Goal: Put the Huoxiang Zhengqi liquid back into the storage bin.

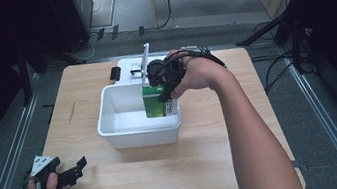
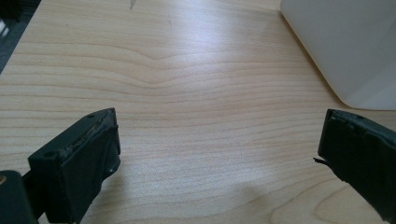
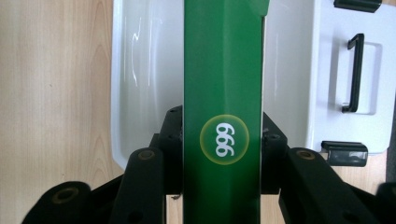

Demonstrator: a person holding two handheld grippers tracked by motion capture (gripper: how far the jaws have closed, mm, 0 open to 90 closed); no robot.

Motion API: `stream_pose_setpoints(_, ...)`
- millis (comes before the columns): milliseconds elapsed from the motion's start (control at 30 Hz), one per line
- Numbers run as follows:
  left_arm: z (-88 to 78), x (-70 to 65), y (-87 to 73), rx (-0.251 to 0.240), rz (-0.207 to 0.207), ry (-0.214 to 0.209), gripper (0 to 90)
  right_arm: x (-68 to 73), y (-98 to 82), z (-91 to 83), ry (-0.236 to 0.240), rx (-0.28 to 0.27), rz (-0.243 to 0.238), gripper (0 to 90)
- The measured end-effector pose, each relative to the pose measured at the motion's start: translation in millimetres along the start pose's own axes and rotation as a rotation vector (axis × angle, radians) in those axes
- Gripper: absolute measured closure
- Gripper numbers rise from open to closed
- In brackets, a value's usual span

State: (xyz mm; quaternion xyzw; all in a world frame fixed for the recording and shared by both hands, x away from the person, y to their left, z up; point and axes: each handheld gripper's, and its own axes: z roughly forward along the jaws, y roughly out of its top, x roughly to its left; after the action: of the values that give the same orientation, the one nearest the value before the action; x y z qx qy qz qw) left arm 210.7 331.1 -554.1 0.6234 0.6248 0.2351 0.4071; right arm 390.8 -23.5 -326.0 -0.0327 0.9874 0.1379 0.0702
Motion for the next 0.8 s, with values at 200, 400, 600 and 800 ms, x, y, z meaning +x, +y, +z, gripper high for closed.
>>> stream_pose_setpoints(200,0.1,-0.2,0.1,0.002,0.002,0.001,0.1,2.0,-2.7,12.9,0.015,0.011,0.016,64.1)
stream_pose_setpoints(400,-0.3,-0.2,-0.1,-0.001,0.001,-0.001,0.1,2.2,-4.6,27.3,0.027,0.012,0.012,64.0)
stream_pose_setpoints(600,0.1,-0.3,-0.1,-0.002,0.001,0.002,0.1,3.0,-6.2,37.1,0.03,0.019,0.021,64.1)
stream_pose_setpoints(800,-0.2,0.1,-0.2,-0.005,-0.003,0.002,0.1,3.8,-9.8,48.5,0.033,0.021,0.023,64.0)
